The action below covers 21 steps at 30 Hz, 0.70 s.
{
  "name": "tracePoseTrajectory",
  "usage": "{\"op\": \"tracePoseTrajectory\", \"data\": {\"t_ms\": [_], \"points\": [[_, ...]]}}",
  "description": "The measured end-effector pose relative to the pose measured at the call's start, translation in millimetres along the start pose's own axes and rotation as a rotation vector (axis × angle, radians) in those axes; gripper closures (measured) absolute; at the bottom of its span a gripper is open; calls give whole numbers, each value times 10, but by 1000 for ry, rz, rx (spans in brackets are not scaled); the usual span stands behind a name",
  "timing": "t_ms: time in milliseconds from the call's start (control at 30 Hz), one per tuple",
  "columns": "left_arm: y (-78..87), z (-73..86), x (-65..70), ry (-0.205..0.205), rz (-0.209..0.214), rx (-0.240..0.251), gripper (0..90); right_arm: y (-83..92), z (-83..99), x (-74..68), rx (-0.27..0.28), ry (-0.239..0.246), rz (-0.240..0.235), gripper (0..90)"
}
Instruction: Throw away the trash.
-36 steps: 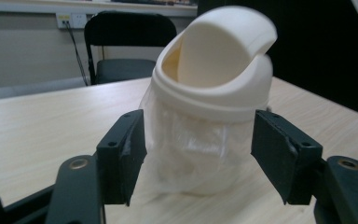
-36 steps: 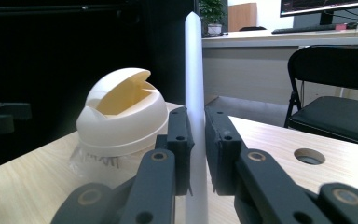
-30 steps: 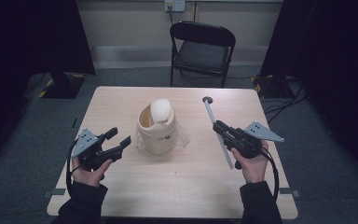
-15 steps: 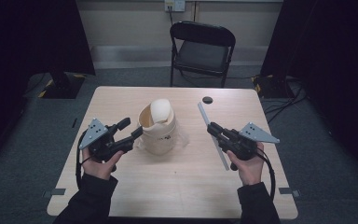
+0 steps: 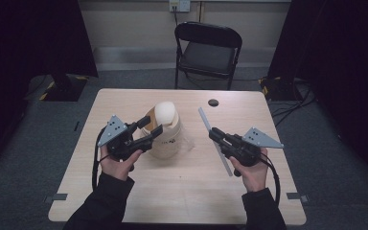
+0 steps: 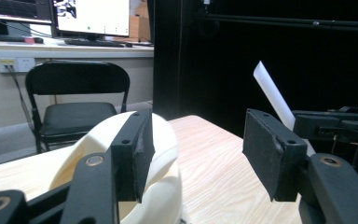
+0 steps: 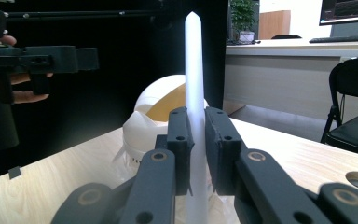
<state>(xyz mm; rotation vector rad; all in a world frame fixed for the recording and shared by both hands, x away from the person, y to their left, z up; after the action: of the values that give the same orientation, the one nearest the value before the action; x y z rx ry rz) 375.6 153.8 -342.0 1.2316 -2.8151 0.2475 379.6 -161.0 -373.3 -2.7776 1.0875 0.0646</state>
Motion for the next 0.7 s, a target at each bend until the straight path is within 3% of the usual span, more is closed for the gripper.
{"op": "tracePoseTrajectory", "data": {"t_ms": [567,700], "points": [[-432,41,269,59,77,7,459,-48,41,-102,-2,-7,-39,819],[-501,46,323,88,88,16,466,-52,41,-119,-2,-6,-46,819]]}}
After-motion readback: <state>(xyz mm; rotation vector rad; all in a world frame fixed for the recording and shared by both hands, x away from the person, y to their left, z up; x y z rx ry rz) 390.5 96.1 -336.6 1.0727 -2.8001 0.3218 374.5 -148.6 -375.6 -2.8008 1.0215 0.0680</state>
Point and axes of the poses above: each handheld gripper's, and its own axes: y roughly backward along the jaws, z roughly out of its underside, x roughly to its right, the point moved 2 cm from there along -y, roughly forward along the jaws, and after that the axes turned 11 degrees about x, right-handed, at the moved point
